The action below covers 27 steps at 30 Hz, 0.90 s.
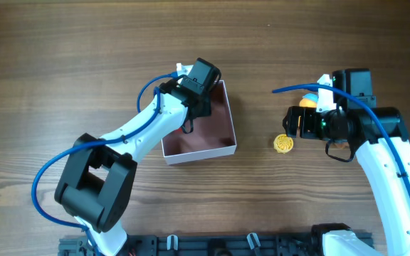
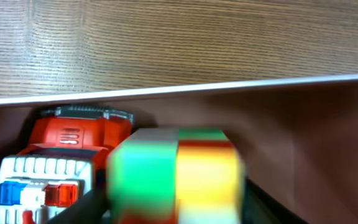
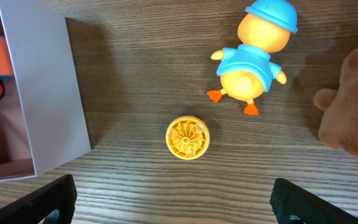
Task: Pack container
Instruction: 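Lower the cube into the box beside the truck and release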
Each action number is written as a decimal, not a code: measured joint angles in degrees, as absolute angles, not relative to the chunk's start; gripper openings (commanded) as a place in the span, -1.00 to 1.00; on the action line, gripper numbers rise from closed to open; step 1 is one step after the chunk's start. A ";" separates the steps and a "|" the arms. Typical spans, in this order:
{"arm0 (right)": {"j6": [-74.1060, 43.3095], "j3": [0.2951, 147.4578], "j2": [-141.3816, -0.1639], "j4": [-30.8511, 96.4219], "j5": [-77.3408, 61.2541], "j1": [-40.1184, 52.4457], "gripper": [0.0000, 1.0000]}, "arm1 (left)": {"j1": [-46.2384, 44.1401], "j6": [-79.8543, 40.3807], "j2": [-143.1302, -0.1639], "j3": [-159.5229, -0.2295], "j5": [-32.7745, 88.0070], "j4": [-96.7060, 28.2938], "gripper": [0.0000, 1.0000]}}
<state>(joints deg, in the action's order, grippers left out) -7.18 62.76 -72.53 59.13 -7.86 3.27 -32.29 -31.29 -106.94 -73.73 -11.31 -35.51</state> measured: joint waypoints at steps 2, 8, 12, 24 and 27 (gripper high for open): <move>-7.18 62.76 -72.55 59.13 -7.86 3.27 0.99 | -32.36 -31.64 -106.94 -73.73 -11.35 -35.31 0.60; -7.16 62.76 -72.55 59.13 -7.86 3.27 0.99 | -32.56 -31.70 -106.94 -73.76 -11.35 -34.81 0.28; -7.18 62.76 -72.55 59.16 -7.86 3.27 1.00 | -33.71 -31.83 -105.51 -75.42 -11.38 -34.76 0.18; -7.18 62.74 -72.55 59.18 -7.86 3.27 1.00 | -38.52 -32.05 -112.09 -78.39 -9.13 -30.37 -0.59; -7.18 62.74 -72.55 59.18 -7.86 3.27 0.99 | -38.41 -32.05 -113.86 -78.39 -9.15 -28.69 -0.56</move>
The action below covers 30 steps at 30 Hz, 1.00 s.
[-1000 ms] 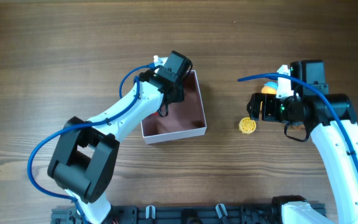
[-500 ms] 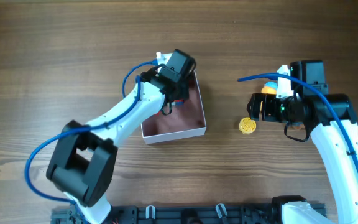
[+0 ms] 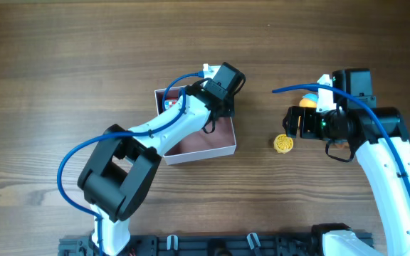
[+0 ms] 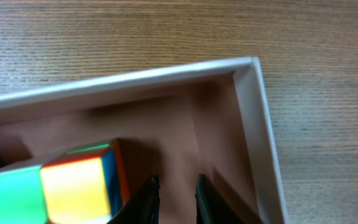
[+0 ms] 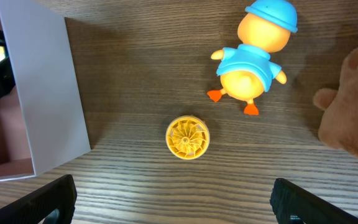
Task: Pack container
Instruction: 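Lower the cube into the box beside the truck and release, then retract the left arm and grasp the yellow round toy with right gripper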
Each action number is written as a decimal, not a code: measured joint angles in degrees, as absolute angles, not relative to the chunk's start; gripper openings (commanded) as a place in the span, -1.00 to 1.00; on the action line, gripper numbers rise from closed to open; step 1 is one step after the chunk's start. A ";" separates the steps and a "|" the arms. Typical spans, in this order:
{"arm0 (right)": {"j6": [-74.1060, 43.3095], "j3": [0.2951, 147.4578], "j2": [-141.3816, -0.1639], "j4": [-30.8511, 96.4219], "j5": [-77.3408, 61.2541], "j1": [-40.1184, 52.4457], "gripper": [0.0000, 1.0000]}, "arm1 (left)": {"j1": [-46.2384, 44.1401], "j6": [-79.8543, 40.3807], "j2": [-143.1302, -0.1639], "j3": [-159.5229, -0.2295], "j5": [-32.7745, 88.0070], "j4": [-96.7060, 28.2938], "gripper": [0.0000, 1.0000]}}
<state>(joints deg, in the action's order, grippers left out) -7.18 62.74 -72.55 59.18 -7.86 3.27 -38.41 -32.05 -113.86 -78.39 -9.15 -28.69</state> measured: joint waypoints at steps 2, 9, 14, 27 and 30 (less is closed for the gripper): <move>-7.18 62.74 -72.53 59.20 -7.86 3.27 0.99 | -37.98 -32.05 -114.10 -78.39 -9.39 -28.14 -0.56; -7.18 62.74 -72.55 59.33 -7.86 3.27 1.00 | -34.59 -32.05 -114.13 -78.39 -10.35 -29.67 -0.56; -7.18 62.74 -72.55 59.33 -7.86 3.27 1.00 | -34.61 -32.05 -114.13 -78.39 -10.48 -29.71 -0.17; -5.45 66.81 -72.51 60.47 -7.66 3.51 0.46 | -30.81 -29.74 -85.01 -78.83 -16.01 -49.10 0.68; -4.49 69.63 -72.44 60.60 -6.74 6.28 0.69 | -20.03 -35.57 -79.85 -78.83 -16.93 -58.54 0.86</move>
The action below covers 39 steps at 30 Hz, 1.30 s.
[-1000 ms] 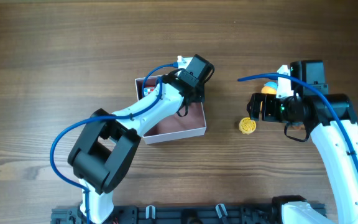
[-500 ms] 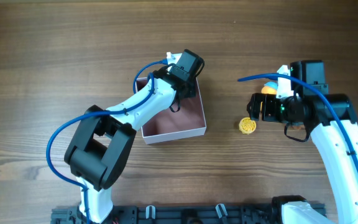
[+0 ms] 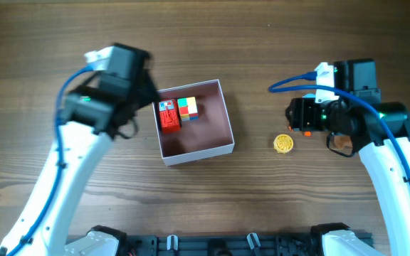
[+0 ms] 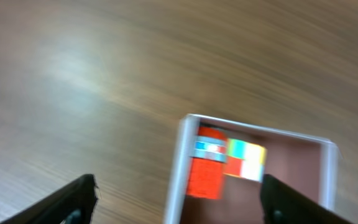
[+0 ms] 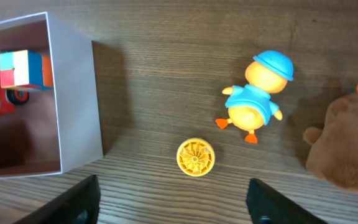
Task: Pack container
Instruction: 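Retract the left arm and grasp the yellow round toy with right gripper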
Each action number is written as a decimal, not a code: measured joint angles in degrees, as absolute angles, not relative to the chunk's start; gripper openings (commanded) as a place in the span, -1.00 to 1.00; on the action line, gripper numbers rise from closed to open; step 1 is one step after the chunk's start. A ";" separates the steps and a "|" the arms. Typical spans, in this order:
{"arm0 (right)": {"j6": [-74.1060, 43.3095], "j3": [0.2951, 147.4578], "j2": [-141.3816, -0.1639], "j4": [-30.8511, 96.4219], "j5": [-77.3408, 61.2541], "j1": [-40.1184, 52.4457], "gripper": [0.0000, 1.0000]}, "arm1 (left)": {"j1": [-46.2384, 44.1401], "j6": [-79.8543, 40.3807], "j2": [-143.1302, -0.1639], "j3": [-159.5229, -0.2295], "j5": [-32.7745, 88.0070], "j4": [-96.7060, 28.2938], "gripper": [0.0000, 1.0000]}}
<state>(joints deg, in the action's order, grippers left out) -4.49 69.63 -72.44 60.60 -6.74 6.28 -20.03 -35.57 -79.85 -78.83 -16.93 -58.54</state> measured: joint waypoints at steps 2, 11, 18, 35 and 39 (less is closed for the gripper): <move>-4.45 69.63 -73.56 60.42 -5.54 7.31 0.76 | -11.51 -38.52 -78.41 -78.81 -15.68 -61.60 0.91; -10.57 63.40 -95.59 57.19 -3.79 7.35 0.79 | -3.20 -39.77 -79.18 -78.81 -12.32 -63.22 0.96; -12.62 55.09 -98.48 46.57 -3.79 7.35 0.80 | -3.20 -39.77 -79.18 -78.81 -12.12 -63.24 0.96; -13.52 53.01 -98.48 41.69 -3.38 7.35 -0.03 | -3.20 -39.77 -79.18 -78.81 -12.12 -63.51 0.96; -13.43 53.01 -98.48 41.71 -3.36 7.35 -0.14 | -3.20 -39.77 -79.18 -78.81 -12.12 -63.51 0.96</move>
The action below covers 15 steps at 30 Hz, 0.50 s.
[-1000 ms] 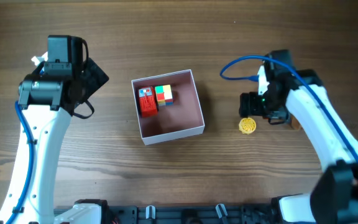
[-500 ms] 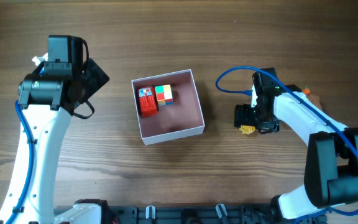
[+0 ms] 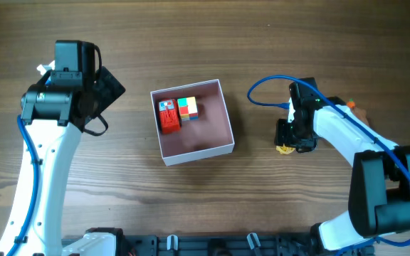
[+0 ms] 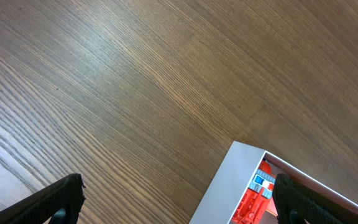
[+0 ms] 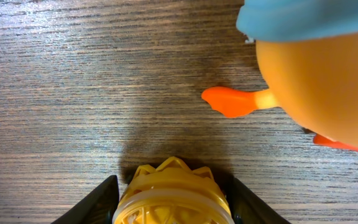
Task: Pack container
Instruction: 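Retract the left arm and grasp the yellow round toy with right gripper, then carry the yellow round toy into the box and release it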
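The white box (image 3: 228, 148) with a dark red floor holds a red toy truck (image 3: 168, 117) and a coloured cube (image 3: 187, 108) in its far left corner. My left gripper (image 3: 111, 91) hangs open over bare table left of the box; its wrist view shows the box corner (image 4: 229, 180) and the truck (image 4: 257, 194). My right gripper (image 5: 174, 202) is down at the table, shut on the yellow wheel (image 5: 174, 193), one finger on each side. The wheel (image 3: 285, 149) peeks out under that gripper (image 3: 288, 141). A duck toy (image 5: 316, 74) lies just beyond.
A brown plush toy (image 3: 367, 119) with an orange part lies at the right, mostly hidden by the right arm. Wood table (image 3: 297, 43) stretches around the box. The duck's orange foot (image 5: 229, 101) is close to the wheel.
My right gripper has dropped from high above the wheel and duck to table level and narrowed onto the yellow wheel. My left arm has drawn farther left, away from the box.
My left gripper held the coloured cube inside the box beside the truck. Then the cube sat in the box with the fingers narrow beside it. Then that arm was up and left of the box, open. The right gripper hovered open, and now grips the wheel.
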Each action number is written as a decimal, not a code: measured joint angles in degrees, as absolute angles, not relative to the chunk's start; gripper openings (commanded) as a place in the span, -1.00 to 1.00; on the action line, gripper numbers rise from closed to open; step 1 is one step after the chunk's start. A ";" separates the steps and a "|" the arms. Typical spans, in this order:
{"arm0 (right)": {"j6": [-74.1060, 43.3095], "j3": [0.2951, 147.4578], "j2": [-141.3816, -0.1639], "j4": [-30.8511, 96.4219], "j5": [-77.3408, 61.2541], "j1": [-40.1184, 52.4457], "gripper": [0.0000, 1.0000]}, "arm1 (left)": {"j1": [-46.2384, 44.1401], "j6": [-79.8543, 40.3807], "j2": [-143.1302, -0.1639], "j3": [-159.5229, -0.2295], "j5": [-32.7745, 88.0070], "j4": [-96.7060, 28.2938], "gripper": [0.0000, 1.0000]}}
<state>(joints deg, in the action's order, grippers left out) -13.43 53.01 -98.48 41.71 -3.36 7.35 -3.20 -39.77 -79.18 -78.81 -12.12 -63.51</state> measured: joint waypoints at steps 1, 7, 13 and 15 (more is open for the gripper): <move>-13.43 53.01 -98.48 41.69 -3.38 7.35 -0.14 | -3.20 -39.77 -79.18 -78.81 -12.12 -63.51 0.96; -13.13 57.67 -98.10 48.07 -5.08 8.62 -0.46 | -3.20 -39.77 -79.18 -78.81 -12.19 -63.59 0.96; -5.56 81.84 -90.24 50.52 -5.17 25.39 -0.75 | -3.20 -39.77 -79.20 -78.81 -12.19 -63.66 0.96; -3.79 82.72 -89.76 46.65 -4.16 30.52 -0.75 | -3.20 -39.75 -79.18 -78.81 -12.19 -63.68 0.96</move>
